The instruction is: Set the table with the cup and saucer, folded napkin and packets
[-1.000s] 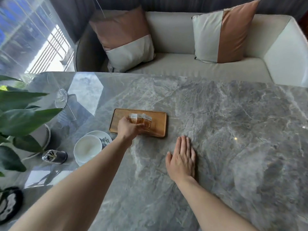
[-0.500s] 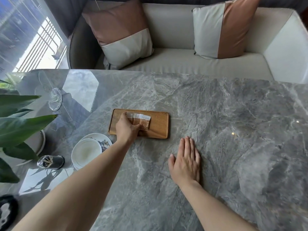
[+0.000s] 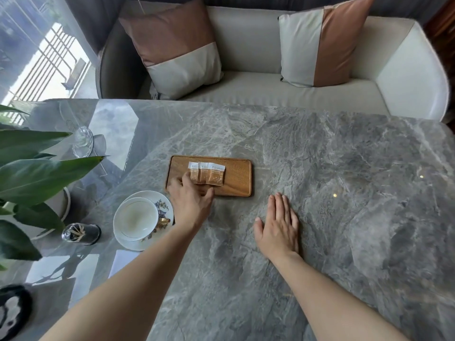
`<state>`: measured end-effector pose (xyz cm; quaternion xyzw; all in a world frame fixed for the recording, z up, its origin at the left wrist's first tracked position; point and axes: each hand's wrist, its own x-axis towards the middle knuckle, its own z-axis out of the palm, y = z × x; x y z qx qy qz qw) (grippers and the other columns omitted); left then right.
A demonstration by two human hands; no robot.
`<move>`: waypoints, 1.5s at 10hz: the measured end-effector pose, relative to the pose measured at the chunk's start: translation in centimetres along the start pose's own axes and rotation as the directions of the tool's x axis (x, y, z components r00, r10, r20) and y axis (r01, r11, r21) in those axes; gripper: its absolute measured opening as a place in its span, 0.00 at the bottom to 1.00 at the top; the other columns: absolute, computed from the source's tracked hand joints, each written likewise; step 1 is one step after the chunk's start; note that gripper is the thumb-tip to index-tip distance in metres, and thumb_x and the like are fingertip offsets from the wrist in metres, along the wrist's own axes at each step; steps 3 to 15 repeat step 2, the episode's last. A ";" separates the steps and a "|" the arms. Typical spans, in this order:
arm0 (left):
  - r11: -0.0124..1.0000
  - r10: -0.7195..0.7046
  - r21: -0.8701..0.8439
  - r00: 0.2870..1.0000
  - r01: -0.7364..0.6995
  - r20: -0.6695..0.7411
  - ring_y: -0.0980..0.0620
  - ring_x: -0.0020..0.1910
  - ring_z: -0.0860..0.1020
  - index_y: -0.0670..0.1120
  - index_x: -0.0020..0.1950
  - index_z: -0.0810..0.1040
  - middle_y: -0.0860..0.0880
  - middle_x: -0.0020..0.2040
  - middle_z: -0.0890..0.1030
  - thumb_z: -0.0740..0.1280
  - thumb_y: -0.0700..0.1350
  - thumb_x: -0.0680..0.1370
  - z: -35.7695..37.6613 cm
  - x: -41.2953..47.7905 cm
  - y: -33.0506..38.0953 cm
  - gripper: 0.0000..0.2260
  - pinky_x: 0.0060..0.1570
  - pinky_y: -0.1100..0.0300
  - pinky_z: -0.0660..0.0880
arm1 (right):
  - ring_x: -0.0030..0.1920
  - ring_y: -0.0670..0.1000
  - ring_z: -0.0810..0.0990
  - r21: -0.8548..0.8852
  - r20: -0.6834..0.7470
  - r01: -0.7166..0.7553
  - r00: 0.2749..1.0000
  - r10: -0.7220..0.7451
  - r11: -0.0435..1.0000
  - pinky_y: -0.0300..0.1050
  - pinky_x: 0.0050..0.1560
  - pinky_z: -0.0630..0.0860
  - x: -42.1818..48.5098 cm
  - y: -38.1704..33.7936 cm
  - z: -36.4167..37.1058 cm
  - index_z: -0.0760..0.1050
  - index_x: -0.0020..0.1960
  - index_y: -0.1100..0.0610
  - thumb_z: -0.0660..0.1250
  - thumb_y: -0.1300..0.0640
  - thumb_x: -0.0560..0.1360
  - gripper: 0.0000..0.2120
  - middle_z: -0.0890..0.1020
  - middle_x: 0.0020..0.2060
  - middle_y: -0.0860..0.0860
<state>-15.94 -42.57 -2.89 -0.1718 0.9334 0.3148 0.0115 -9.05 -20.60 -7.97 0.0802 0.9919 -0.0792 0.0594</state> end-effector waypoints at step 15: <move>0.952 0.276 0.106 0.956 -0.286 0.102 0.42 0.75 0.63 0.42 0.78 0.62 0.40 0.75 0.66 0.64 0.60 0.79 -0.2 -6.3 -1.4 0.33 0.74 0.47 0.63 | 0.80 0.49 0.44 0.042 0.111 0.045 0.993 -0.050 0.998 0.54 0.77 0.46 0.2 0.7 -2.4 0.50 0.80 0.49 0.51 0.31 0.74 0.40 0.50 0.81 0.48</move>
